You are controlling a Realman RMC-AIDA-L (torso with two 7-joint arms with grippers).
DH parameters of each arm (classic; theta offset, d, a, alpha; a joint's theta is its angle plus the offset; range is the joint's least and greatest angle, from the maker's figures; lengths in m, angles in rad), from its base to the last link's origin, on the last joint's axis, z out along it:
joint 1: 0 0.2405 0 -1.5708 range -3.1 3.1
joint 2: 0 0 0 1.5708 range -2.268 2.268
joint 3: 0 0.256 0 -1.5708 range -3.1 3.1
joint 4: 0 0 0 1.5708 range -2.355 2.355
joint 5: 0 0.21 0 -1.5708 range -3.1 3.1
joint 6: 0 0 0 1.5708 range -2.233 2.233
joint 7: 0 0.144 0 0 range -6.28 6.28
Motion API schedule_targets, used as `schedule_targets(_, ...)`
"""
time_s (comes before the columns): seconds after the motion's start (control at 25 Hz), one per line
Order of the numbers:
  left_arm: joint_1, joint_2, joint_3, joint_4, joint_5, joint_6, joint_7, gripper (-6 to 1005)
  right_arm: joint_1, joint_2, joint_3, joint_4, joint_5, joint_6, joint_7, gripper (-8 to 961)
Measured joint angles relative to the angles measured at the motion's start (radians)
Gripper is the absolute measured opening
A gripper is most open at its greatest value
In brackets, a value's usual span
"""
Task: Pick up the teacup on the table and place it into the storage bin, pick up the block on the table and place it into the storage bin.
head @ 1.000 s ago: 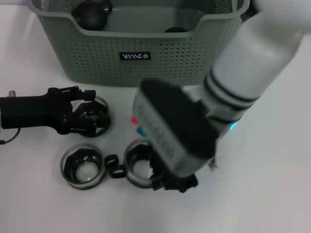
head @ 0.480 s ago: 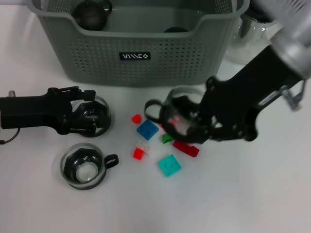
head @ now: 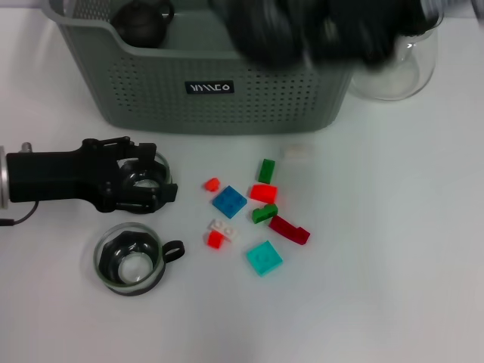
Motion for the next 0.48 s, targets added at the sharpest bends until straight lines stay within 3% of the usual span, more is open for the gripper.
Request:
schedule_targets(0.16, -0.006, -0.009, 0.000, 0.000, -0.004, 0.000, 0.000, 934, 0.108, -0.012, 0.040, 0.034, -0.061, 0.188, 0.160, 59)
schedule_targets(0.32, -0.021, -0.024, 0.009, 0.000, 0.001, 0.001, 0.000, 934, 0.232, -0.022, 0.017, 0.156, -0.251, 0.367, 0.242, 58)
schedule_targets(0.48, -0.030, -0.029, 0.013, 0.000, 0.001, 0.008, 0.000, 934, 0.342, 0.008, -0.007, 0.320, -0.475, 0.526, 0.259, 58)
